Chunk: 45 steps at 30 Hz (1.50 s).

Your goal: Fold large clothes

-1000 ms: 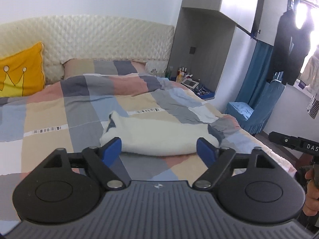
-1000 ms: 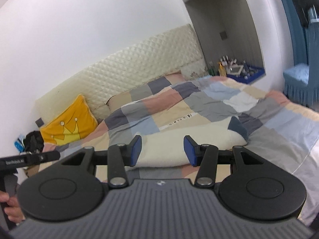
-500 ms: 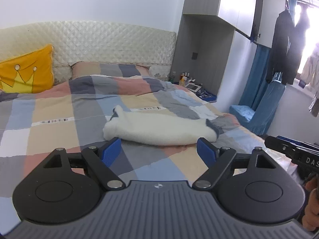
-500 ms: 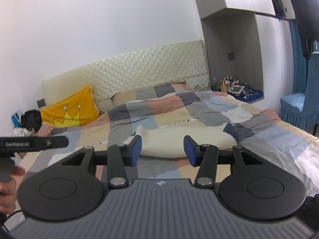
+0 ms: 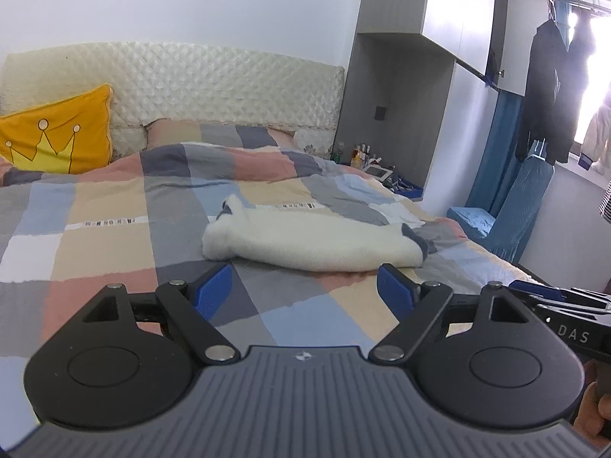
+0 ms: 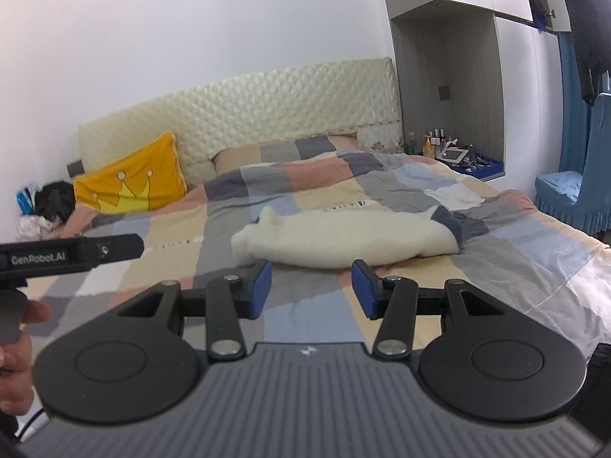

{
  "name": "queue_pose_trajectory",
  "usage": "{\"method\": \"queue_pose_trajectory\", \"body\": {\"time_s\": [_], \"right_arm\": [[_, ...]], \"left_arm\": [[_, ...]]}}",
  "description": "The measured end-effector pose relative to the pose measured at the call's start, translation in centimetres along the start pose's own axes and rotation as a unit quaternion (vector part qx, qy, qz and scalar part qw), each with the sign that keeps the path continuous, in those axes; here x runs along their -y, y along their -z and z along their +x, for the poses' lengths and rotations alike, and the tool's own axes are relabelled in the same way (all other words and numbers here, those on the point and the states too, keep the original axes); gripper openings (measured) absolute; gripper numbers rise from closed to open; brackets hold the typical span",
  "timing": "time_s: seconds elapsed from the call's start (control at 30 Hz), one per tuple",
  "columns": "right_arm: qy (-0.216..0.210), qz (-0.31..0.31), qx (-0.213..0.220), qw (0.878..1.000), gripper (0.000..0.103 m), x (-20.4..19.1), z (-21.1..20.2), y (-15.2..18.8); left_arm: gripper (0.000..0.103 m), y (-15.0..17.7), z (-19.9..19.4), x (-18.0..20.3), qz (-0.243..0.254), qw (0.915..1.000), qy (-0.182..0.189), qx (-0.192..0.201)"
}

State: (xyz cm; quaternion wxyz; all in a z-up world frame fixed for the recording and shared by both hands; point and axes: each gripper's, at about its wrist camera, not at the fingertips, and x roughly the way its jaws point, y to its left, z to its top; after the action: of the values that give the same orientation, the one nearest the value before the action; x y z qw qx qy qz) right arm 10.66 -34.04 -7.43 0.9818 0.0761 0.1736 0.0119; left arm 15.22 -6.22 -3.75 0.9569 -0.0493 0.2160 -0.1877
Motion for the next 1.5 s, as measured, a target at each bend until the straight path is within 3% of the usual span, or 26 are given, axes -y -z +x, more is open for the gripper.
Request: {"method": "queue_pose_trajectory", "body": {"time_s": [0.33, 1.33, 1.4, 1.47, 1.5], "right_arm": [[0.02, -0.011, -0.008, 1.0, 0.05, -0.7, 0.7, 1.2], [0.045, -0.015, -0.007, 0.999, 0.05, -2.4, -0.5, 1.8], [0.048, -0.015, -0.005, 0.999, 0.055, -2.4, -0.7, 1.8], [0.047, -0.007, 0.0, 0.999, 0.08, -2.3, -0.8, 1.8], [0.048, -0.002, 0.004, 0.999, 0.086, -2.1, -0.9, 1.8]], "left_arm": [[0.086, 1.5, 0.9, -0.7, 0.012, 0.9999, 0.005, -0.011], [0.087, 2.2, -1.4, -1.4, 0.047, 0.9986, 0.019, 0.015], [0.089, 2.3, -1.5, -1.2, 0.046, 0.9986, 0.022, 0.015], [0.091, 2.3, -1.6, -1.2, 0.048, 0.9985, 0.022, 0.015], [0.092, 2.3, -1.6, -1.2, 0.048, 0.9985, 0.022, 0.015]]}}
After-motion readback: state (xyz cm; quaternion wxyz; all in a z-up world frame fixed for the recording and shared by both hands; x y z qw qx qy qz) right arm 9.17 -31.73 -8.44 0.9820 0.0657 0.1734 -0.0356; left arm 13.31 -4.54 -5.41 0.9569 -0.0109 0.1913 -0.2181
